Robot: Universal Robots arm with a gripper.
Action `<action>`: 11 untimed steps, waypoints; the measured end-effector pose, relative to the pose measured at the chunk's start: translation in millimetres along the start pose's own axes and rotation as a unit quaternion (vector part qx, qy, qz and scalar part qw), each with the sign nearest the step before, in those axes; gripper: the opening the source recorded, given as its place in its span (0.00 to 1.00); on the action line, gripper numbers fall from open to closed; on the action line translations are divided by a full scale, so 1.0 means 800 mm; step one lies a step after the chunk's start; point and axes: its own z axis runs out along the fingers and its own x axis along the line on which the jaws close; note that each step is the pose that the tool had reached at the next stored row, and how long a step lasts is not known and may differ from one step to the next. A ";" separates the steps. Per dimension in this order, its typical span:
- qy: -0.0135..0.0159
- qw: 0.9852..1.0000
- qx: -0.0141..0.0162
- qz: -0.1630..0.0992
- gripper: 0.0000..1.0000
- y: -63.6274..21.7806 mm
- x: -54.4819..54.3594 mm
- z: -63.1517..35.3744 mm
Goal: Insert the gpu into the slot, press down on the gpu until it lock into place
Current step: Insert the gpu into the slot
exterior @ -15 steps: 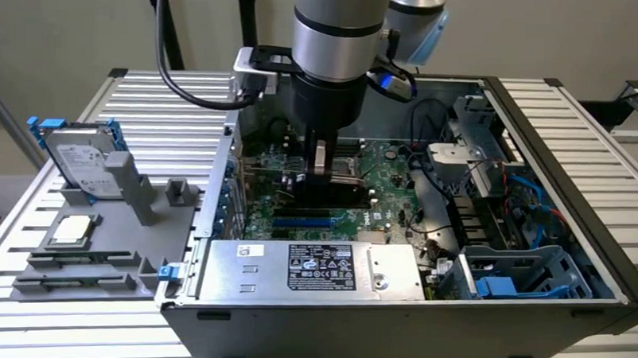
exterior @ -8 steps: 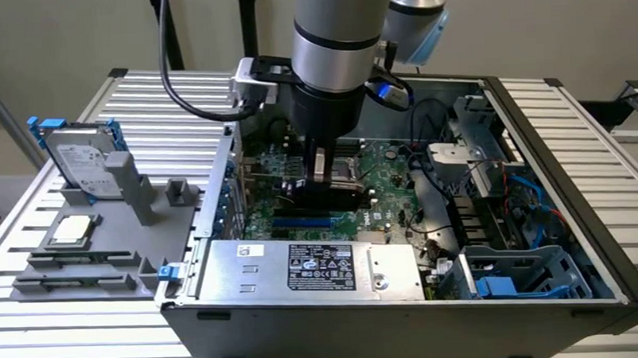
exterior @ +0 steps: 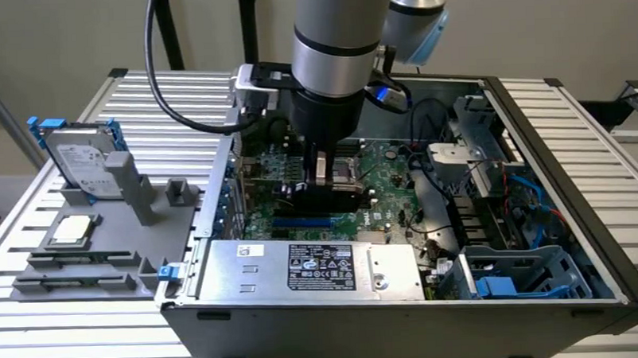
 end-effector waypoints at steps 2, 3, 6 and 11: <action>0.000 1.000 0.000 0.000 0.26 0.000 0.000 0.001; 0.000 1.000 0.000 0.000 0.26 0.000 0.000 0.001; 0.000 1.000 0.000 0.000 0.26 0.000 0.000 0.001; 0.000 1.000 0.000 0.001 0.26 0.001 0.000 0.002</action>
